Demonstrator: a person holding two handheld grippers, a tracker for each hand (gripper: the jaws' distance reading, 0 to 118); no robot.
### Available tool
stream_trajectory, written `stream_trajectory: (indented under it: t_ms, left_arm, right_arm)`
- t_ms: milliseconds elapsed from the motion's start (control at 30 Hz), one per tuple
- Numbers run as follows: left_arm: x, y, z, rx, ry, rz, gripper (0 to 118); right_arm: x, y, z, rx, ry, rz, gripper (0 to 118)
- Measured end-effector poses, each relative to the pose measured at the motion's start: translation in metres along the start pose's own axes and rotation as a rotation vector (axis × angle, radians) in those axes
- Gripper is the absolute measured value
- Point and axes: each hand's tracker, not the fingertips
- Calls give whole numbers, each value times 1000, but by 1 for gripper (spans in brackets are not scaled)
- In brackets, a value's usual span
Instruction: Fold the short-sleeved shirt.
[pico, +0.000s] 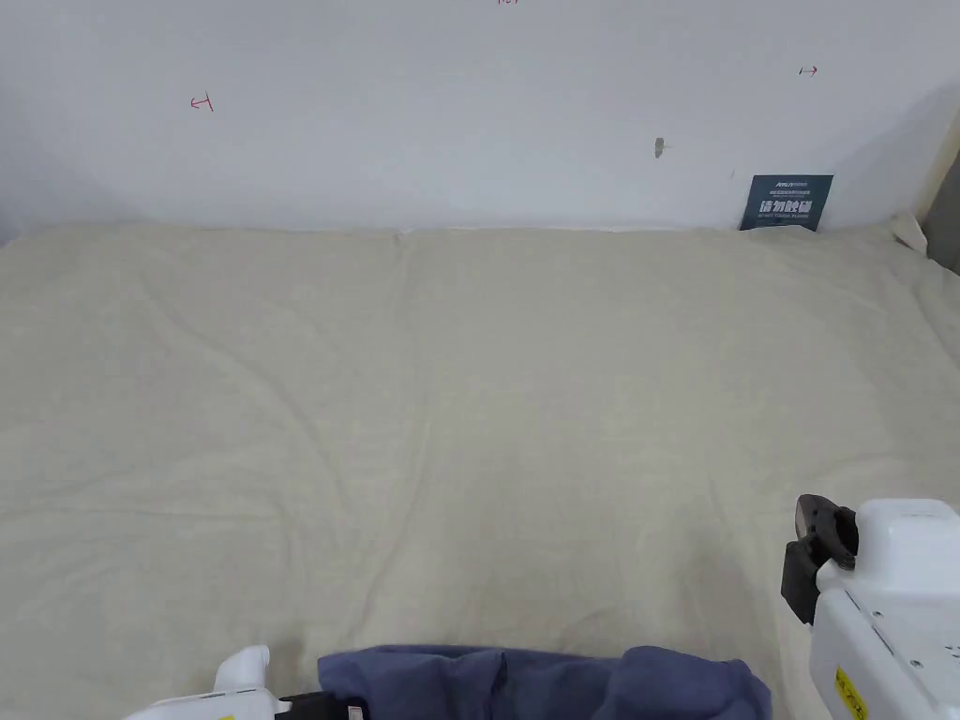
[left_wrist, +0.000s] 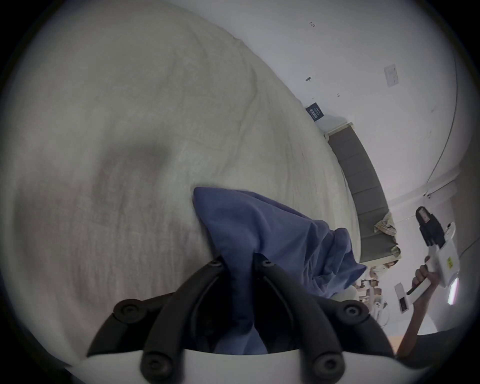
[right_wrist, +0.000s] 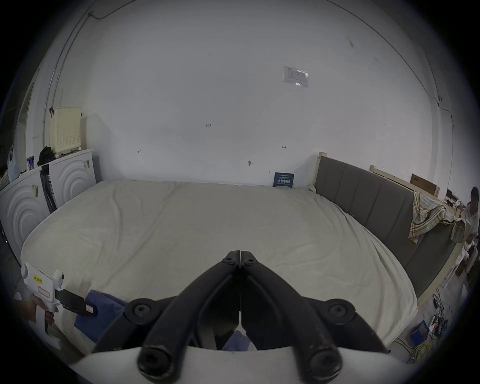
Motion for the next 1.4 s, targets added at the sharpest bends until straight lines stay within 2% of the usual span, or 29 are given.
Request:
stream_trajectory:
  t_ms: [167, 300, 400, 533, 667, 800, 967, 1133, 1233, 1267, 1300, 1367, 1400]
  left_arm:
    - [26, 4, 23, 4, 100, -113, 9]
    - [25, 14, 57, 33, 92, -94, 9]
    - [21, 20, 88, 78, 179, -142, 9]
    - [17, 28, 126, 100, 247, -126, 9]
    - [51, 33, 142, 111, 271, -130, 9]
    - [112, 33, 116, 71, 212, -141, 9]
    - [184, 18, 53, -43, 139, -278, 9]
    - [218, -8, -25, -174, 91, -318, 9]
    - [225, -24, -72, -213, 143, -314, 9]
    - [226, -30, -87, -217, 155, -324, 12]
    - [226, -35, -98, -224, 183, -324, 27]
    - [226, -44, -112, -228, 185, -318, 83]
    - [227, -46, -113, -249, 138, -274, 95]
  right_arm:
    - [0, 8, 2, 22, 9, 0, 0]
    - [0, 13, 8, 53, 23, -16, 0]
    - [1, 14, 12, 66, 32, -21, 0]
    - [4, 13, 17, 74, 44, -27, 0]
    - [8, 11, 21, 83, 46, -23, 0]
    - [11, 12, 23, 89, 50, -33, 0]
    - [17, 13, 28, 99, 47, -31, 0]
    - [27, 11, 32, 104, 25, -46, 0]
    - [33, 8, 34, 97, 13, -48, 0]
    - [34, 6, 34, 93, 8, -46, 0]
    - [36, 5, 36, 91, 5, -44, 0]
    - [39, 3, 38, 85, -2, -44, 0]
    - [41, 1, 39, 83, -6, -44, 0]
